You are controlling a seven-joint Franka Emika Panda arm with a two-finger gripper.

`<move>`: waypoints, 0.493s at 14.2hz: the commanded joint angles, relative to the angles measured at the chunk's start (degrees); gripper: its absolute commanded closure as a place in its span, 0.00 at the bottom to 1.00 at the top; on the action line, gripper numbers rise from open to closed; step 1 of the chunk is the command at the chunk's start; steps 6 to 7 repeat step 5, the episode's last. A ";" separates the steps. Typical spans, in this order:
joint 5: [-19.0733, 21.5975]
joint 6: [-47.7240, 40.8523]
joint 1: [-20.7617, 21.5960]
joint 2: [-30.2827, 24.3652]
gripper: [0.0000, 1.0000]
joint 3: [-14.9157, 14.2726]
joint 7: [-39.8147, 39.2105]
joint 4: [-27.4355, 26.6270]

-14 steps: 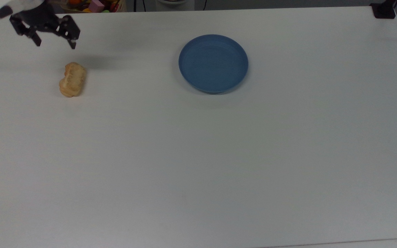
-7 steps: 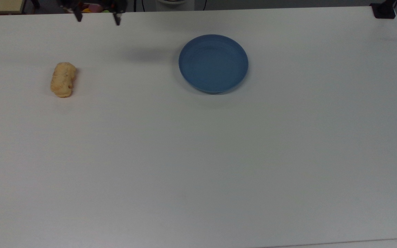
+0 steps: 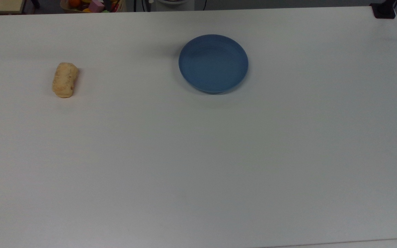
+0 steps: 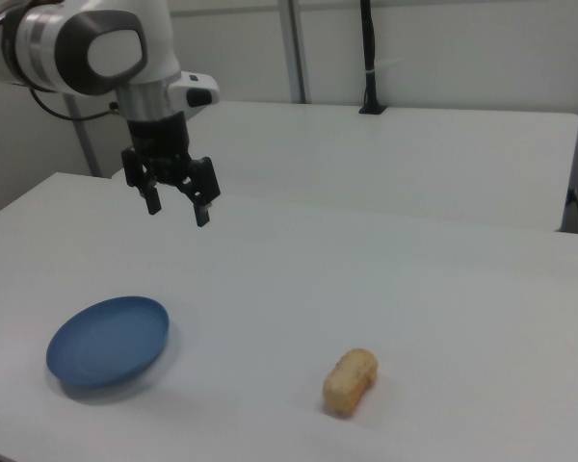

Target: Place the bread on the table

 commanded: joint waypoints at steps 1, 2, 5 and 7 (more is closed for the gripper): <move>-0.45 -2.54 1.87 -0.39 0.00 -0.56 3.19 1.10; -0.36 -2.54 1.87 -0.39 0.00 -0.65 4.41 1.10; -0.27 -2.45 1.87 -0.30 0.00 -0.65 6.88 1.45; -0.27 -2.45 1.87 -0.30 0.00 -0.65 6.88 1.45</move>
